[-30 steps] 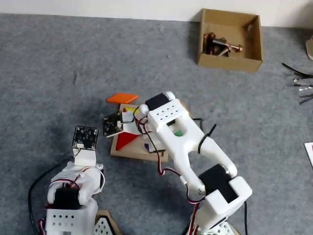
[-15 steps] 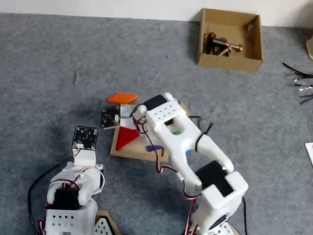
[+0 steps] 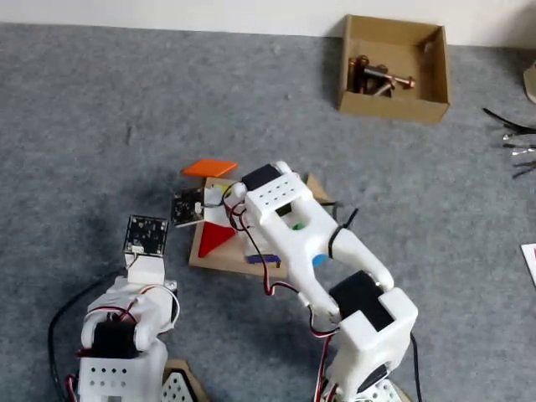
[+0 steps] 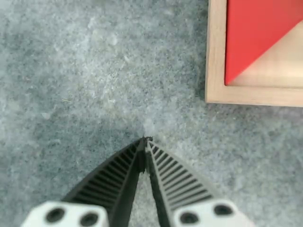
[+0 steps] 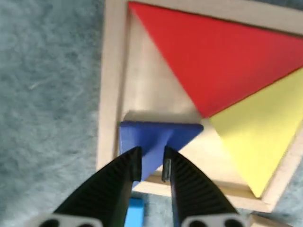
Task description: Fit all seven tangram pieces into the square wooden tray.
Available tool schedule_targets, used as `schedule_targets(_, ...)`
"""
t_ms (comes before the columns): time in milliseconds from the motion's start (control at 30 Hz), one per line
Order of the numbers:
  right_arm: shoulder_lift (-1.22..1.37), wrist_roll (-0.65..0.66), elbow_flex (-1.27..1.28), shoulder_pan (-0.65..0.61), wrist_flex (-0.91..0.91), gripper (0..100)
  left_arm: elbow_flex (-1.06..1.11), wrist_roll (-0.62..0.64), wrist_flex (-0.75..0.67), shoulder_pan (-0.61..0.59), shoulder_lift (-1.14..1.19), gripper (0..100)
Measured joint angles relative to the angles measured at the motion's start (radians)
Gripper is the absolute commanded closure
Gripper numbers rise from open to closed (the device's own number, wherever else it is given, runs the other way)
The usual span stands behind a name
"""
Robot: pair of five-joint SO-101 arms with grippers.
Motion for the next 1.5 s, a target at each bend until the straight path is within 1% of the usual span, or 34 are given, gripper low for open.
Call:
schedule_targets(167,0.0,0.0,-0.002,0.0,0.06,92.1,0.0,0.0,0.0,0.0,0.0,99)
schedule_targets(500,0.0,-0.005,-0.003,0.0,0.071,92.1,0.0,0.0,0.0,0.0,0.0,99)
schedule_targets(667,0.003,-0.133,-0.051,-0.012,0.08,92.1,0.0,0.0,0.0,0.0,0.0,99)
schedule_targets(867,0.015,-0.353,-0.163,-0.052,0.078,93.0,0.0,0.0,0.0,0.0,0.0,99)
schedule_targets(967,0.017,-0.442,-0.164,-0.08,0.035,99.3,0.0,0.0,0.0,0.0,0.0,99)
schedule_targets(1067,0.017,-0.516,-0.16,-0.084,-0.025,99.3,0.0,0.0,0.0,0.0,0.0,99)
schedule_targets(1133,0.017,-0.542,-0.135,-0.084,-0.043,99.3,0.0,0.0,0.0,0.0,0.0,99)
schedule_targets(1300,0.017,-0.559,-0.048,-0.084,-0.052,99.3,0.0,0.0,0.0,0.0,0.0,99)
schedule_targets(1500,0.014,-0.629,0.025,-0.083,-0.084,99.3,0.0,0.0,0.0,0.0,0.0,99)
